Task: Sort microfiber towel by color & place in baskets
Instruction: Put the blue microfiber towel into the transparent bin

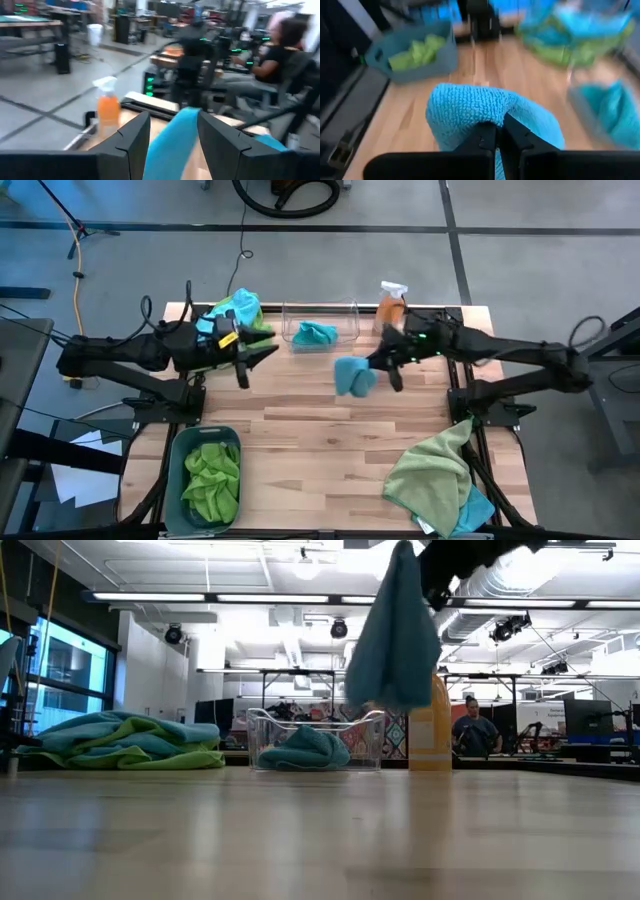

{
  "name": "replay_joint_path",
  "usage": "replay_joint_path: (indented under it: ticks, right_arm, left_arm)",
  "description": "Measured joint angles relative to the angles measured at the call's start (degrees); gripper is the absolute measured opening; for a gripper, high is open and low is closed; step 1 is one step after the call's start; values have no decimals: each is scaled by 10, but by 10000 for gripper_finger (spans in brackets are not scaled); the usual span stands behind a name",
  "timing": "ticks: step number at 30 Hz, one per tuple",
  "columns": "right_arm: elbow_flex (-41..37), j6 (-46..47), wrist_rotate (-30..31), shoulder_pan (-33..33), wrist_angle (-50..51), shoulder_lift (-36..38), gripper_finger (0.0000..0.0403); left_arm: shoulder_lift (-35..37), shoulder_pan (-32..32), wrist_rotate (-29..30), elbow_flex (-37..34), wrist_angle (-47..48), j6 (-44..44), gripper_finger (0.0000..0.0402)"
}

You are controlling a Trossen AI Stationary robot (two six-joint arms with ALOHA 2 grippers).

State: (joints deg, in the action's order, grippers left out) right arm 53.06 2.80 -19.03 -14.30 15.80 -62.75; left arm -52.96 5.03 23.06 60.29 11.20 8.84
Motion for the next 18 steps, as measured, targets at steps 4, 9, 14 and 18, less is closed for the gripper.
replay_joint_path:
  ticks: [4, 9, 14, 18]
  right_arm:
    - [-72, 22, 25, -22, -135, 44, 0]
    - [-66, 32, 27, -61, -226, 4, 0]
    - [38, 33, 29, -94, -232, -94, 0]
    - [123, 46, 59, -109, -217, -184, 0]
  left_arm:
    - [-21, -22, 16, 0, -35, 2, 154]
    - [-43, -49, 15, 0, -56, 16, 154]
    - [-50, -68, 16, 0, -77, 15, 154]
    - [-42, -70, 16, 0, -88, 7, 154]
